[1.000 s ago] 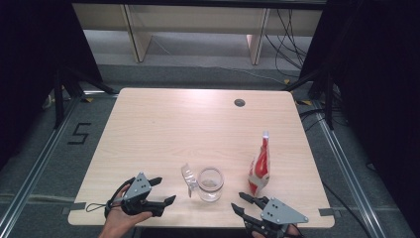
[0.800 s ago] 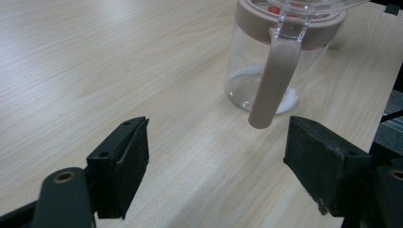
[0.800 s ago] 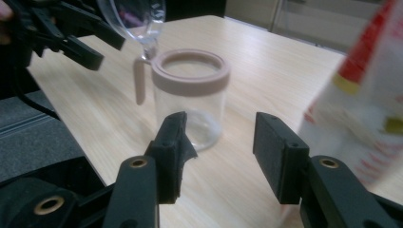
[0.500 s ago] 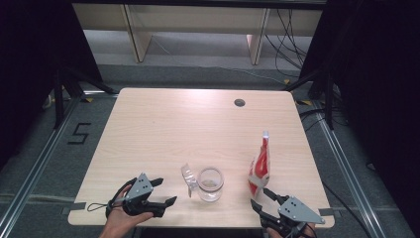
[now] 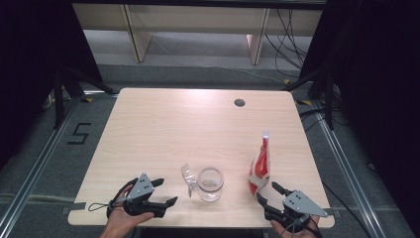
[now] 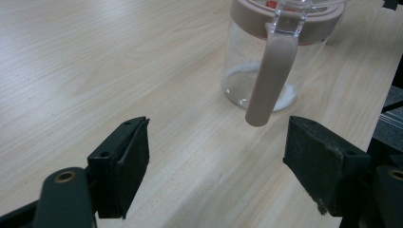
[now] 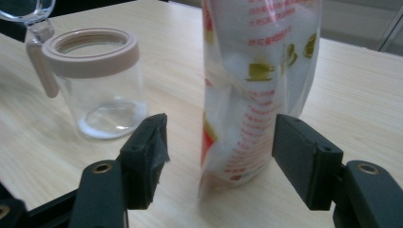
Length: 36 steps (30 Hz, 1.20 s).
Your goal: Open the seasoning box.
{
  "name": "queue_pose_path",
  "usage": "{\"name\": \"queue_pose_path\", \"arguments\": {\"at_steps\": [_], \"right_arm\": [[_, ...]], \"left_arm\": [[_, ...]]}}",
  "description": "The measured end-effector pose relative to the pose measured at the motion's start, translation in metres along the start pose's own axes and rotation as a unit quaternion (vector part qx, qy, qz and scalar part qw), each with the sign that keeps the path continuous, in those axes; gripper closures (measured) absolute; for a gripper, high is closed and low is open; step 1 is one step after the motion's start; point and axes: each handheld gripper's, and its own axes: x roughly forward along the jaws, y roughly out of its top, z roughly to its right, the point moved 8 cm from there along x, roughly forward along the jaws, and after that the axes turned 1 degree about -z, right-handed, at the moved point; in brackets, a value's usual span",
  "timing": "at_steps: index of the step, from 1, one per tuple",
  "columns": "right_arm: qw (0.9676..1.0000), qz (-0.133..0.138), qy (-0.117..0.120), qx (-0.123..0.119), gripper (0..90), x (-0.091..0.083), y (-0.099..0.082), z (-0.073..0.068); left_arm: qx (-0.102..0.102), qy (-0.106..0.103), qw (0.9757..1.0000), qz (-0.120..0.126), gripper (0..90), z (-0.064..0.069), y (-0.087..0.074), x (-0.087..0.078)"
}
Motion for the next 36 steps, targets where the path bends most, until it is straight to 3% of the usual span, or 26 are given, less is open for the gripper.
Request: {"name": "queue_pose_path", "arguments": {"at_steps": [3, 6, 9, 10, 11, 12, 13, 17, 18, 23, 25, 29, 31, 36], "right_arm": [[0.9999, -0.001, -0.015, 0.001, 36.9, 0.002, 0.0, 0.005], [0.9998, 0.005, -0.014, 0.013, 34.7, 0.008, 0.002, 0.009], [0.9989, 0.013, -0.044, 0.008, 28.3, 0.013, 0.005, 0.016], [0.9987, 0.008, -0.044, 0.025, 28.9, 0.014, 0.005, 0.014], [0.9989, 0.019, -0.039, 0.015, 29.0, 0.017, 0.007, 0.016], [0.9985, 0.017, -0.05, 0.018, 28.9, 0.017, 0.006, 0.018], [0.9985, 0.019, -0.05, 0.01, 28.9, 0.02, 0.007, 0.021], [0.9986, 0.016, -0.045, 0.025, 28.8, 0.029, 0.005, 0.02], [0.9987, 0.017, -0.047, 0.012, 28.8, 0.031, 0.006, 0.022], [0.9985, 0.027, -0.047, 0.011, 26.2, 0.041, 0.008, 0.018], [0.9982, 0.025, -0.047, 0.027, 25.2, 0.045, 0.008, 0.018], [0.9977, 0.03, -0.057, 0.021, 23.8, 0.052, 0.007, 0.024], [0.998, 0.019, -0.054, 0.028, 22.3, 0.054, 0.004, 0.023], [0.9974, 0.026, -0.058, 0.033, 17.6, 0.063, 0.004, 0.022]], "left_arm": [[-0.004, -0.001, 1.0, 0.0, 22.7, 0.0, 0.0, 0.001], [0.003, 0.001, 1.0, -0.002, 22.7, 0.0, 0.001, 0.001], [0.01, -0.002, 0.9999, 0.001, 22.5, -0.001, 0.001, 0.001], [0.008, -0.001, 1.0, 0.001, 22.5, -0.001, 0.001, 0.001], [-0.005, 0.001, 1.0, 0.0, 22.5, -0.001, 0.0, 0.001], [-0.006, 0.004, 1.0, -0.002, 22.5, -0.001, 0.0, 0.001], [-0.001, 0.003, 1.0, -0.002, 22.5, -0.002, 0.0, 0.0], [-0.004, 0.003, 1.0, 0.0, 22.5, -0.001, 0.0, 0.0], [-0.007, 0.002, 1.0, 0.0, 22.5, -0.001, 0.001, 0.001], [-0.004, 0.002, 1.0, 0.0, 22.5, -0.001, 0.0, 0.001], [-0.007, 0.0, 1.0, 0.0, 22.5, 0.0, 0.0, 0.001], [-0.006, 0.001, 1.0, -0.001, 22.5, -0.001, 0.0, 0.001], [-0.007, 0.0, 1.0, -0.001, 22.5, 0.0, 0.0, 0.001], [-0.002, -0.003, 1.0, 0.004, 22.5, 0.0, 0.0, 0.003]]}}
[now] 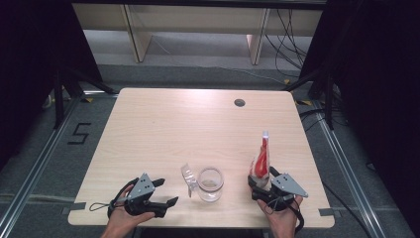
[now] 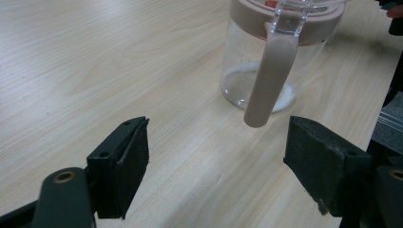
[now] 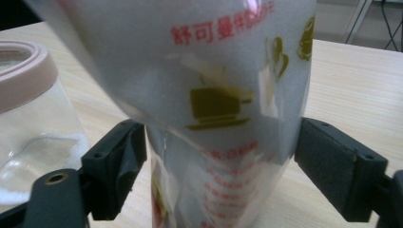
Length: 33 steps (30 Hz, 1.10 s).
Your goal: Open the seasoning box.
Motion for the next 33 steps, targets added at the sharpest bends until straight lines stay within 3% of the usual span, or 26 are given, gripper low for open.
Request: {"name": "queue_pose_path", "arguments": {"at_steps": [2, 4, 8, 9, 10, 11, 12, 14, 18, 19, 20, 24, 26, 28, 32, 33], "right_arm": [[1.0, -0.005, -0.001, 0.002, 16.6, 0.001, -0.001, 0.001], [0.9999, 0.008, -0.004, 0.008, 16.4, 0.003, -0.001, 0.001], [0.9998, -0.001, -0.003, 0.019, 15.6, 0.004, -0.004, 0.001], [0.9998, -0.004, -0.003, 0.019, 15.6, 0.004, -0.004, 0.001], [0.9998, -0.004, -0.006, 0.016, 15.6, 0.004, -0.004, 0.0], [0.9999, -0.005, -0.005, 0.015, 15.6, 0.004, -0.004, 0.0], [0.9998, 0.0, -0.007, 0.017, 15.6, 0.005, -0.003, 0.0], [0.9998, 0.0, -0.012, 0.017, 15.5, 0.006, -0.003, 0.0], [0.9999, -0.003, 0.003, 0.013, 16.3, 0.006, -0.004, 0.002], [0.9999, -0.003, 0.001, 0.01, 16.6, 0.006, -0.003, 0.003], [0.9999, -0.007, -0.001, 0.014, 17.0, 0.006, -0.004, 0.003], [0.9999, -0.004, 0.009, -0.002, 19.3, 0.005, -0.002, 0.008], [0.9996, -0.007, 0.027, 0.008, 19.5, 0.004, -0.001, 0.008], [0.9995, -0.006, 0.031, -0.005, 19.8, 0.004, -0.001, 0.013], [0.9982, -0.014, 0.059, -0.003, 20.3, 0.003, -0.002, 0.014], [0.9983, -0.017, 0.055, 0.004, 20.4, 0.003, -0.002, 0.014]], "left_arm": [[-0.003, -0.001, 1.0, -0.004, 22.5, 0.0, 0.0, -0.001], [-0.008, -0.002, 1.0, 0.0, 22.5, 0.001, 0.0, -0.001], [-0.007, -0.002, 1.0, 0.0, 22.5, 0.001, 0.0, -0.001], [0.01, 0.004, 0.9998, -0.014, 22.5, -0.002, -0.002, -0.002], [0.002, -0.002, 1.0, -0.005, 22.5, 0.0, 0.0, -0.001], [0.006, -0.002, 1.0, -0.001, 22.5, 0.0, 0.0, 0.0], [0.009, -0.004, 0.9999, -0.001, 22.5, 0.0, 0.001, 0.0], [-0.003, -0.003, 1.0, -0.004, 22.5, 0.001, -0.001, 0.0], [-0.001, -0.002, 1.0, -0.005, 22.5, 0.001, -0.001, -0.001], [0.01, 0.001, 0.9998, -0.016, 22.5, -0.001, -0.002, -0.002], [-0.001, 0.0, 1.0, -0.006, 22.5, 0.001, -0.001, -0.002], [0.0, 0.0, 1.0, -0.006, 22.6, 0.002, -0.001, -0.002], [0.0, -0.004, 1.0, -0.005, 22.6, 0.003, -0.001, -0.001], [0.0, -0.004, 1.0, -0.005, 22.6, 0.003, -0.001, -0.001], [0.001, -0.004, 1.0, -0.005, 22.9, 0.003, -0.001, -0.001], [0.006, -0.004, 1.0, -0.006, 22.9, 0.002, -0.001, -0.001]]}}
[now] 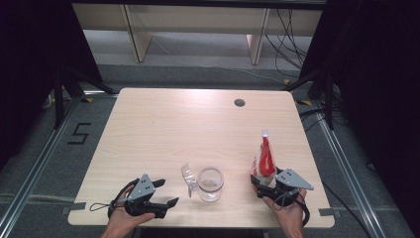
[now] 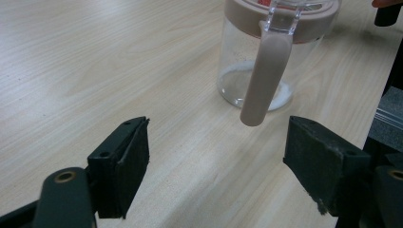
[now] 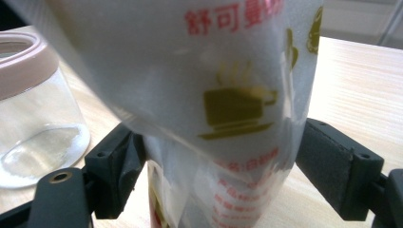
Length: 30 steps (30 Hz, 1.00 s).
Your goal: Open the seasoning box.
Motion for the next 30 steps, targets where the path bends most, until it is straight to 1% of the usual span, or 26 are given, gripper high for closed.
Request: {"name": "queue_pose_path", "arguments": {"at_steps": [1, 2, 3, 4, 5, 6, 7, 9, 10, 11, 12, 13, 14, 15, 16, 17, 18, 20, 21, 22, 24, 26, 27, 28, 29, 30], "right_arm": [[1.0, -0.003, 0.006, 0.001, 20.4, 0.0, -0.001, 0.0], [0.9998, 0.002, 0.015, -0.015, 20.6, 0.001, 0.001, 0.003], [0.9998, -0.002, 0.021, -0.004, 20.7, 0.0, 0.0, 0.002], [0.9997, -0.004, 0.024, -0.003, 20.7, 0.0, -0.001, 0.003], [0.9995, -0.003, 0.029, -0.01, 20.8, 0.0, 0.0, 0.005], [0.999, 0.004, 0.038, -0.025, 20.7, 0.001, 0.001, 0.008], [0.9987, 0.003, 0.042, -0.028, 20.7, 0.001, 0.0, 0.009], [0.9982, 0.001, 0.048, -0.035, 20.5, 0.001, 0.0, 0.011], [0.9985, 0.005, 0.045, -0.029, 20.4, 0.001, 0.0, 0.01], [0.9991, 0.003, 0.041, -0.013, 20.1, 0.0, -0.001, 0.007], [0.9991, 0.009, 0.035, -0.022, 20.0, 0.0, 0.0, 0.008], [0.9995, 0.009, 0.028, -0.008, 20.0, 0.0, -0.001, 0.005], [0.9997, 0.006, 0.02, -0.013, 19.7, 0.0, -0.001, 0.006], [0.9999, 0.009, 0.007, 0.003, 19.5, 0.0, -0.002, 0.003], [0.9999, 0.014, -0.004, -0.002, 19.3, 0.001, -0.002, 0.004], [0.9998, 0.012, -0.015, 0.007, 18.8, 0.002, -0.003, 0.002], [0.9994, 0.026, -0.02, -0.002, 18.9, 0.005, -0.001, 0.002], [0.9993, 0.023, -0.029, -0.005, 19.4, 0.004, -0.001, 0.0], [0.9991, 0.021, -0.035, -0.012, 19.7, 0.004, -0.002, 0.001], [0.999, 0.022, -0.037, -0.013, 19.8, 0.003, -0.001, 0.001], [0.9994, 0.016, -0.032, -0.003, 21.0, 0.003, -0.002, 0.001], [0.9988, 0.024, -0.04, -0.012, 22.2, 0.002, -0.001, 0.002], [0.9992, 0.018, -0.032, -0.012, 22.5, 0.002, -0.001, 0.001], [0.9993, 0.017, -0.033, -0.01, 22.7, 0.001, -0.001, 0.002], [0.9992, 0.02, -0.03, -0.018, 23.1, 0.001, -0.001, 0.004], [0.9994, 0.02, -0.02, -0.02, 23.7, 0.001, -0.001, 0.004]], "left_arm": [[0.0, 0.0, 1.0, 0.0, 22.9, 0.0, 0.0, 0.0], [0.011, -0.002, 0.9999, 0.0, 22.9, -0.001, 0.0, 0.0], [0.009, -0.002, 1.0, 0.001, 22.9, -0.001, 0.0, 0.001], [0.008, -0.002, 1.0, 0.001, 22.9, -0.001, 0.0, 0.001], [0.02, 0.001, 0.9998, -0.01, 22.9, -0.003, -0.001, -0.001], [0.006, 0.001, 1.0, -0.004, 22.9, -0.002, -0.001, 0.0], [-0.003, -0.001, 1.0, 0.001, 22.9, 0.0, 0.0, 0.0], [-0.003, -0.002, 1.0, 0.001, 22.9, 0.0, 0.0, 0.0], [-0.002, -0.002, 1.0, 0.001, 22.8, 0.0, 0.0, 0.0], [-0.003, -0.002, 1.0, 0.001, 22.8, 0.0, 0.0, 0.0], [-0.002, -0.002, 1.0, 0.001, 22.8, 0.0, 0.0, 0.0], [-0.001, -0.002, 1.0, 0.001, 22.8, 0.0, 0.0, 0.0], [0.0, -0.002, 1.0, 0.0, 22.8, 0.0, 0.0, 0.0], [-0.003, -0.002, 1.0, 0.0, 22.8, 0.001, 0.0, 0.001], [-0.003, -0.002, 1.0, 0.0, 22.9, 0.001, 0.0, 0.001], [-0.004, -0.003, 1.0, 0.001, 22.9, 0.001, 0.0, 0.001], [-0.002, -0.003, 1.0, 0.001, 22.9, 0.001, 0.0, 0.001], [-0.002, -0.003, 1.0, 0.0, 22.9, 0.001, 0.0, 0.001], [-0.003, -0.003, 1.0, 0.0, 22.9, 0.001, 0.0, 0.001], [0.0, -0.001, 1.0, -0.002, 22.9, 0.0, 0.0, 0.001], [0.003, 0.001, 1.0, -0.009, 23.0, -0.001, -0.002, 0.002], [-0.002, -0.003, 1.0, -0.002, 23.0, 0.002, 0.0, 0.002], [0.013, -0.004, 0.9999, -0.006, 23.0, 0.001, -0.001, 0.001], [0.008, -0.004, 0.9999, -0.005, 23.0, 0.001, -0.001, 0.001], [0.0, -0.001, 1.0, -0.006, 23.1, 0.002, -0.001, 0.001], [-0.005, -0.006, 1.0, 0.001, 23.1, 0.002, 0.0, 0.002]]}}
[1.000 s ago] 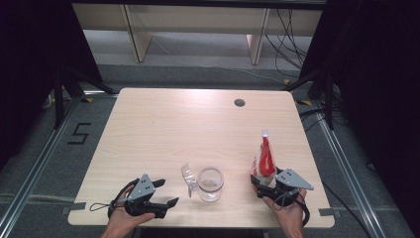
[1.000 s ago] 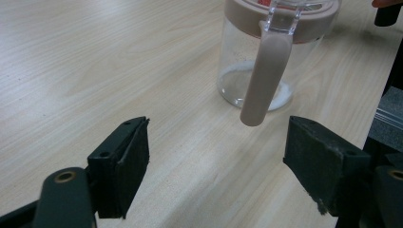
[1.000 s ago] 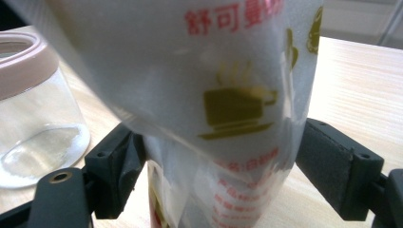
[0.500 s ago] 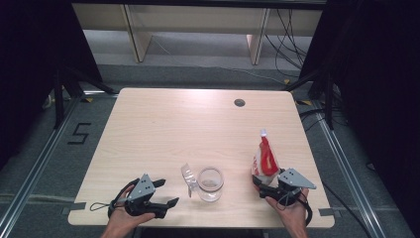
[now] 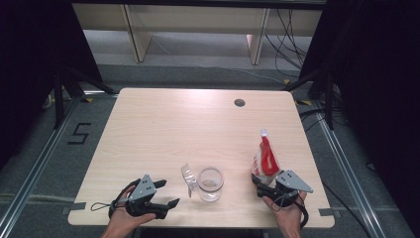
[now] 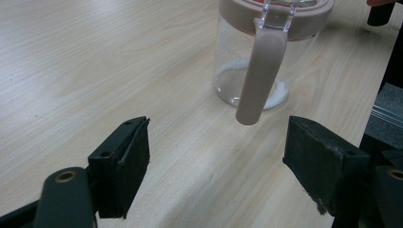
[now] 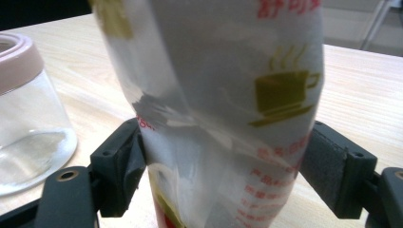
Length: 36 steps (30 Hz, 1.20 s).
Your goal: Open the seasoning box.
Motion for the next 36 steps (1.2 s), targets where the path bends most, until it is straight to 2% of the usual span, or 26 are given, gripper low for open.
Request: {"name": "queue_pose_path", "arguments": {"at_steps": [4, 5, 6, 10, 13, 15, 16, 17, 20, 21, 22, 23, 24, 25, 29, 30, 31, 33, 34, 36], "right_arm": [[0.9995, -0.017, 0.026, 0.01, 25.2, -0.004, -0.002, 0.001], [0.9993, -0.01, 0.035, -0.009, 25.3, -0.003, -0.001, 0.005], [0.9987, -0.01, 0.047, -0.016, 25.4, -0.002, -0.001, 0.005], [0.9974, -0.01, 0.068, -0.023, 25.5, -0.001, 0.0, 0.009], [0.9976, -0.01, 0.065, -0.021, 25.5, -0.002, 0.0, 0.01], [0.9979, -0.011, 0.063, -0.008, 25.4, -0.003, -0.002, 0.006], [0.9987, -0.011, 0.049, -0.001, 24.9, -0.004, -0.002, 0.005], [0.9989, -0.005, 0.046, -0.012, 23.7, -0.003, -0.003, 0.006], [0.9996, 0.014, 0.026, -0.004, 21.1, -0.003, -0.001, 0.004], [0.9997, 0.014, 0.022, -0.006, 20.9, -0.004, -0.001, 0.003], [0.9995, 0.027, 0.01, -0.012, 19.8, -0.001, 0.001, 0.004], [0.9994, 0.034, 0.009, 0.005, 19.7, 0.001, 0.002, 0.003], [0.9994, 0.029, 0.003, 0.021, 20.1, 0.0, 0.0, 0.001], [0.9995, 0.032, -0.002, -0.005, 20.2, 0.002, 0.001, 0.004], [0.9995, 0.03, -0.012, -0.002, 23.3, 0.002, 0.001, 0.003], [0.9995, 0.029, -0.012, -0.007, 24.4, 0.002, 0.001, 0.003], [0.9994, 0.024, -0.007, -0.025, 26.0, 0.002, 0.001, 0.004], [0.9991, 0.021, -0.005, -0.036, 26.7, 0.001, 0.002, 0.006], [0.9991, 0.018, -0.004, -0.037, 27.0, 0.001, 0.002, 0.007], [0.9993, 0.016, 0.005, -0.034, 27.7, 0.0, 0.001, 0.007]], "left_arm": [[0.0, 0.0, 1.0, 0.0, 23.3, 0.0, 0.0, 0.0], [0.003, 0.0, 1.0, -0.002, 23.3, 0.0, 0.0, -0.001], [0.008, 0.001, 1.0, -0.003, 23.4, -0.001, 0.0, -0.001], [0.005, 0.001, 1.0, -0.005, 23.5, 0.001, 0.0, -0.001], [0.006, 0.001, 1.0, -0.005, 23.6, 0.001, 0.0, -0.001], [0.007, -0.003, 1.0, -0.002, 24.0, 0.001, 0.0, 0.0], [0.007, -0.003, 1.0, -0.003, 24.2, 0.001, 0.0, 0.0], [0.006, 0.0, 1.0, -0.004, 24.2, 0.001, 0.0, -0.001], [0.009, -0.003, 1.0, -0.002, 24.3, 0.001, 0.0, -0.001], [0.009, -0.003, 1.0, -0.003, 24.3, 0.001, 0.0, -0.001], [0.011, -0.003, 0.9999, -0.003, 24.2, 0.001, 0.001, -0.001], [0.011, -0.003, 0.9999, -0.002, 24.2, 0.001, 0.001, -0.001], [0.007, -0.003, 1.0, 0.001, 24.2, 0.001, 0.001, 0.0], [0.011, -0.002, 0.9999, -0.001, 24.2, 0.001, 0.001, -0.001], [0.011, -0.005, 0.9999, -0.002, 24.2, 0.001, 0.001, -0.001], [0.009, -0.01, 0.9999, 0.002, 24.0, 0.002, 0.001, 0.0], [0.01, -0.013, 0.9999, 0.003, 23.9, 0.004, 0.002, -0.001], [0.014, -0.017, 0.9997, 0.011, 23.9, 0.006, 0.004, -0.001], [0.025, -0.014, 0.9996, 0.005, 23.9, 0.006, 0.003, -0.002], [0.021, -0.016, 0.9996, 0.007, 23.9, 0.007, 0.003, -0.002]]}}
